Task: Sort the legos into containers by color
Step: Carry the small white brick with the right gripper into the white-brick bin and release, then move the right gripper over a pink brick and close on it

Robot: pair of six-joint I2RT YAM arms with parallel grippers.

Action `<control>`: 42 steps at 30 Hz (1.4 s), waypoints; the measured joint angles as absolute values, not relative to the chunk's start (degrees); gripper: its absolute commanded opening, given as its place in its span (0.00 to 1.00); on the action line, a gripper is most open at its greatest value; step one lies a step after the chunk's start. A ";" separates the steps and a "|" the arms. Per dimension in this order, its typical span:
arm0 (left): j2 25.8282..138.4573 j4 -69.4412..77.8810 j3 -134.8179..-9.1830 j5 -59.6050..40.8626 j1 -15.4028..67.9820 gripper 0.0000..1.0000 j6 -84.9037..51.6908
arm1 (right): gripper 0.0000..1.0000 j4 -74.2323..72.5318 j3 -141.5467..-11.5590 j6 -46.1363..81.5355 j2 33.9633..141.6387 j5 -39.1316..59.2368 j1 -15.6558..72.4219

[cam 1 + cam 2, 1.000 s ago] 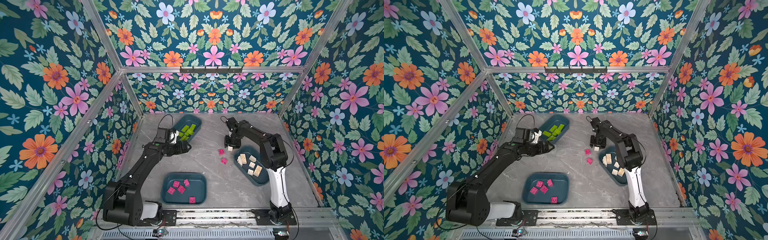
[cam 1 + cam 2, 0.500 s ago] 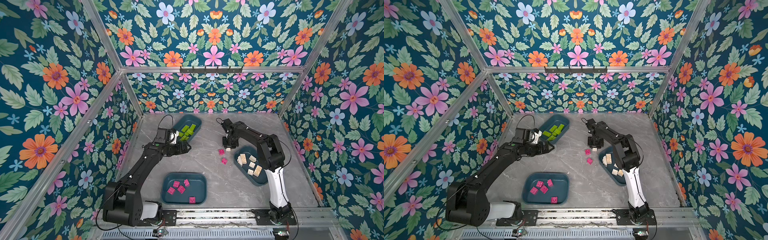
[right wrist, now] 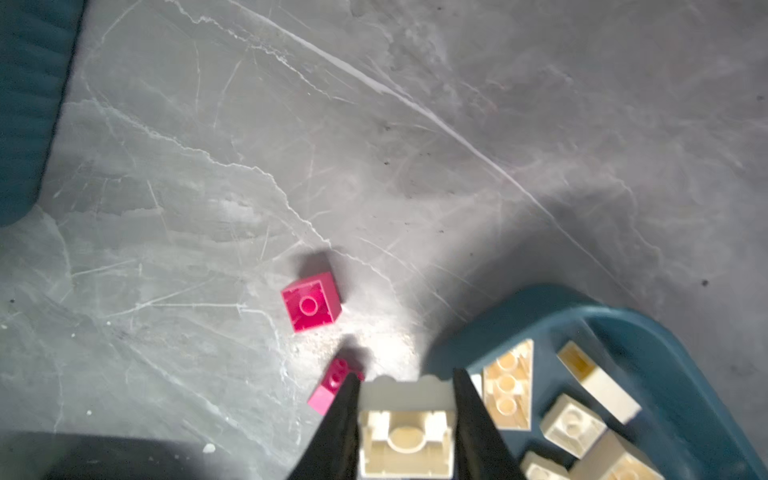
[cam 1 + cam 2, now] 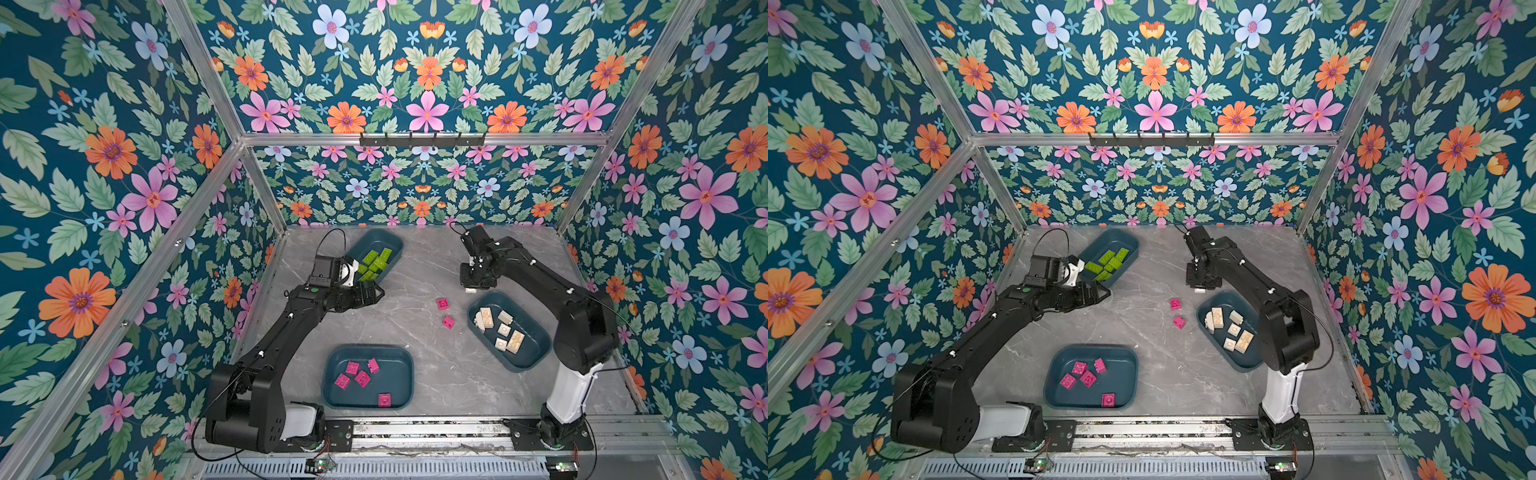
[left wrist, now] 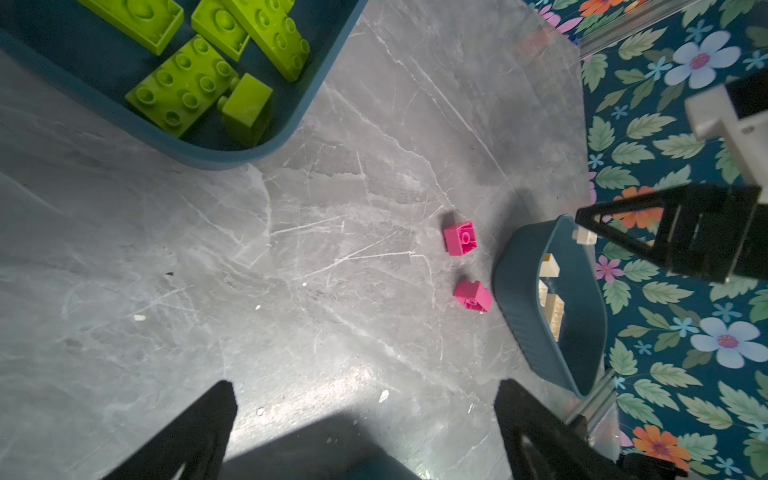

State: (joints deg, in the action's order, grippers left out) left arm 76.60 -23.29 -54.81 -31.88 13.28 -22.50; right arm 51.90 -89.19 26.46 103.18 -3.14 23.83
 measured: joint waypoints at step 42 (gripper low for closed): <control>76.86 -20.86 -55.59 -31.29 18.20 1.00 -26.22 | 0.65 41.74 -72.79 31.55 92.60 8.49 26.63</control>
